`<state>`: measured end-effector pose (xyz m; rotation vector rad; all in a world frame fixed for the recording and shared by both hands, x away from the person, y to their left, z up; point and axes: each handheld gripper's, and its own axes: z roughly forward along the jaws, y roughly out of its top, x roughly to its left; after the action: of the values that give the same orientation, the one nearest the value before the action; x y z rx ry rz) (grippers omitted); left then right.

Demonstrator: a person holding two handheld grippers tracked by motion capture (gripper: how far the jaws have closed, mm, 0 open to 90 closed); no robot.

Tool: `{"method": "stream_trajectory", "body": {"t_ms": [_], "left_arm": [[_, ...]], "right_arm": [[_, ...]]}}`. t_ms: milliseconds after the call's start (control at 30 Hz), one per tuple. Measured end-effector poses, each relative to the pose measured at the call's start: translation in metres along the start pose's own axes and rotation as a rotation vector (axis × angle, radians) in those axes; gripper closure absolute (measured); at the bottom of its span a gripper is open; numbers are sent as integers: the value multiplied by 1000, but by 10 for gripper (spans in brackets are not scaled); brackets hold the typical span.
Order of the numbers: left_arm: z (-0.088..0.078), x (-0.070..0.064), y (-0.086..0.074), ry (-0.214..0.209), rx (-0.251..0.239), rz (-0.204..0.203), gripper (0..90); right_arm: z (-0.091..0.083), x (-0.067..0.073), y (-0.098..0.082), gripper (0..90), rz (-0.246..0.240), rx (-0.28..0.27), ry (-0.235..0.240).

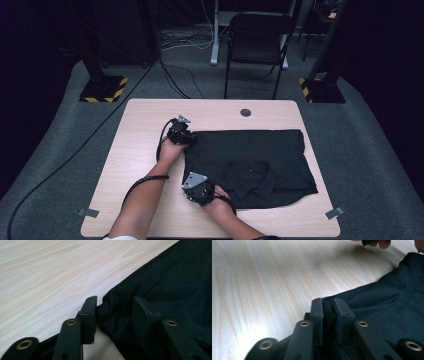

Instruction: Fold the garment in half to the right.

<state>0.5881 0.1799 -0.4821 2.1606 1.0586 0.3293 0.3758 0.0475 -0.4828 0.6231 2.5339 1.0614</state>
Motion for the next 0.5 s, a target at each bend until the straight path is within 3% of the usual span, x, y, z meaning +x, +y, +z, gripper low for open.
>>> {"method": "stream_trajectory", "body": {"t_ms": [100,300,500], "left_arm": [[0,0,0,-15,2,0,612],[-2,4,0,-50,-1,-29,738],[-8,6,2,-46,-21,-29,849]], "right_arm": [[0,0,2,826,-10,13,3],[-2,-8,2,833,57,5,50],[-6,-12,2,813,59,-20,81]]}}
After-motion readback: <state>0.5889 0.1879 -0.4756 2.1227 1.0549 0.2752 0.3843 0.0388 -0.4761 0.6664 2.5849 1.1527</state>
